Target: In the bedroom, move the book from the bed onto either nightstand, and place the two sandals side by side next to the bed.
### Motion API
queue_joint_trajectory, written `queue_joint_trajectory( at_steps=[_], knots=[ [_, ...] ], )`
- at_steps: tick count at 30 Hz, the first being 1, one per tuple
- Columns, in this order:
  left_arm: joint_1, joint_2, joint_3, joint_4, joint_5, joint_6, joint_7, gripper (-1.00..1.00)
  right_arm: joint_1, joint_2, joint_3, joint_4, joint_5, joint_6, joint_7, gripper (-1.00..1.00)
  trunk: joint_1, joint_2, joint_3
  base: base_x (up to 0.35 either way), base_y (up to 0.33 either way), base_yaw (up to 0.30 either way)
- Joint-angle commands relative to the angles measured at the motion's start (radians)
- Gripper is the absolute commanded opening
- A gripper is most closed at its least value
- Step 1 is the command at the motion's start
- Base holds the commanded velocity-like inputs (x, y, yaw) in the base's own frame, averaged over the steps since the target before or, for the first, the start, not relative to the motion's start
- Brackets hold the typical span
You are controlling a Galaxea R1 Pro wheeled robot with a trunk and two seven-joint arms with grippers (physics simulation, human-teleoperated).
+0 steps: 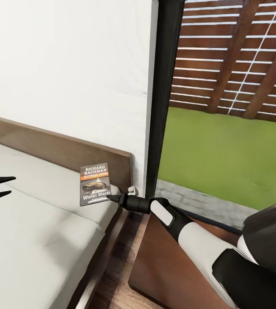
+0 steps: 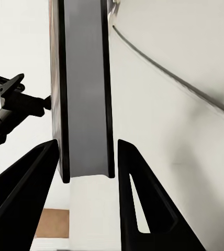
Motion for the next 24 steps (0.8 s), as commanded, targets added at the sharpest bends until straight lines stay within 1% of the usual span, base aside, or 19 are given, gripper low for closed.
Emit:
queue_joint_trajectory(
  at_steps=[1,4,13,21,24],
  knots=[
    [-0.001,0.0,0.008,0.0,-0.011,0.009,-0.004,1.0,-0.001,0.0,0.006,0.001,-0.008,0.003,0.002,-1.0,0.0,0.0,0.001,0.0,0.0,0.0],
    [-0.001,0.0,0.008,0.0,-0.011,0.009,-0.004,1.0,-0.001,0.0,0.016,0.001,-0.008,0.003,0.002,-1.0,0.0,0.0,0.005,0.0,0.0,0.0],
    [-0.001,-0.002,0.008,0.0,-0.011,0.008,-0.003,1.0,0.011,0.0,0.026,0.001,-0.009,0.004,0.004,-1.0,0.0,0.0,0.019,0.0,0.0,0.0],
    [-0.001,-0.002,0.008,0.0,-0.011,0.009,0.001,1.0,0.023,0.0,0.061,-0.001,-0.01,0.003,0.011,-1.0,0.0,0.0,0.032,0.0,0.0,0.0],
    [-0.001,-0.002,0.009,0.0,-0.011,0.009,0.0,1.0,0.025,0.0,0.067,-0.001,-0.01,0.003,0.019,-1.0,0.0,0.0,0.036,0.0,0.0,0.0]
  ],
)
